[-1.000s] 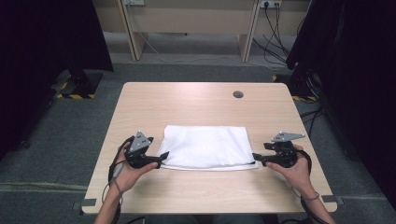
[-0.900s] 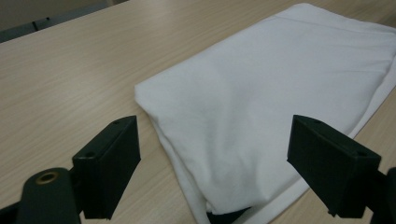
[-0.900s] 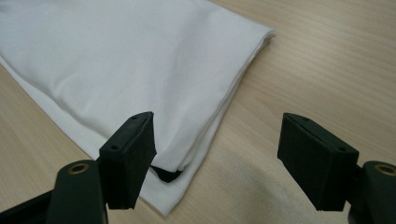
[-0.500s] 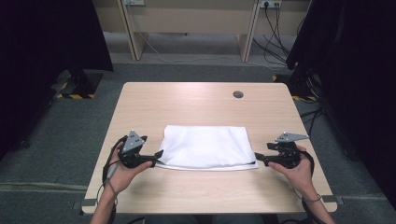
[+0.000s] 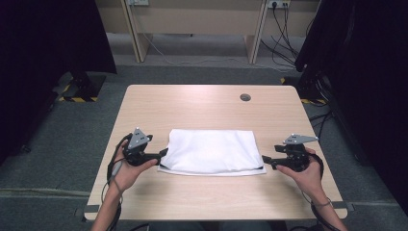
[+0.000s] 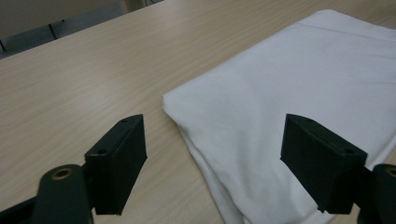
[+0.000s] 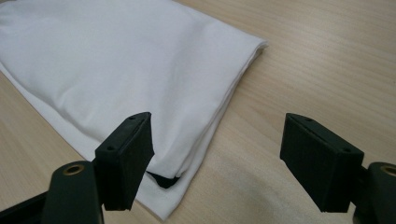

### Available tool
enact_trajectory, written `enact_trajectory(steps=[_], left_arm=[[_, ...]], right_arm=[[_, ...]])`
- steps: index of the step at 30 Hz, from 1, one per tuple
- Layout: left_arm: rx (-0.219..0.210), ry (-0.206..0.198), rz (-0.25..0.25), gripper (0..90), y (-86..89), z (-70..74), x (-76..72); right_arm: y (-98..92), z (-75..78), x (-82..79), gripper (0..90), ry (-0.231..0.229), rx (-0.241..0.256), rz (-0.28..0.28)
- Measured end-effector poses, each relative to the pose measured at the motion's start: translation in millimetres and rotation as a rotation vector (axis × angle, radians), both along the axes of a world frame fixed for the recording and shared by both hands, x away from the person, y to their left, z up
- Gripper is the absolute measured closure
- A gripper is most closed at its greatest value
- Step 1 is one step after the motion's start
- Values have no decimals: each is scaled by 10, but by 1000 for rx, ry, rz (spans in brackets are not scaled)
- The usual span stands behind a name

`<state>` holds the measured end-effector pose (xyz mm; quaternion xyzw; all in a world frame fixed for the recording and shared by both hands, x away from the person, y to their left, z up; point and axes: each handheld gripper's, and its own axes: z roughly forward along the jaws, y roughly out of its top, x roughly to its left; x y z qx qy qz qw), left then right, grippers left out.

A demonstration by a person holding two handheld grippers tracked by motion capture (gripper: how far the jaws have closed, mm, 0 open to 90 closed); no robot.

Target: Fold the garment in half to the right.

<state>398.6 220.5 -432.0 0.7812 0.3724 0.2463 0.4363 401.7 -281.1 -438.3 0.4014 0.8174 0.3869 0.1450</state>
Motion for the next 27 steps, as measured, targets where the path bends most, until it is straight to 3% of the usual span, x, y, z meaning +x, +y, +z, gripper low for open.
enact_trajectory(steps=[7, 11, 16, 20, 27], left_arm=[[30, 35, 42, 289, -43, 86, 489], [4, 82, 59, 325, -91, 78, 806], [-15, 156, 91, 369, -107, -41, 1130], [-20, 208, 92, 414, -127, -170, 1234], [-24, 245, 36, 520, -222, -291, 1222]], right_arm=[[4, 25, 4, 256, -3, -9, 8], [20, 48, 0, 255, -8, -12, 14], [30, 75, -13, 254, -12, -11, 17], [32, 79, -19, 254, -14, -12, 19], [57, 59, -11, 253, -6, -22, 28]])
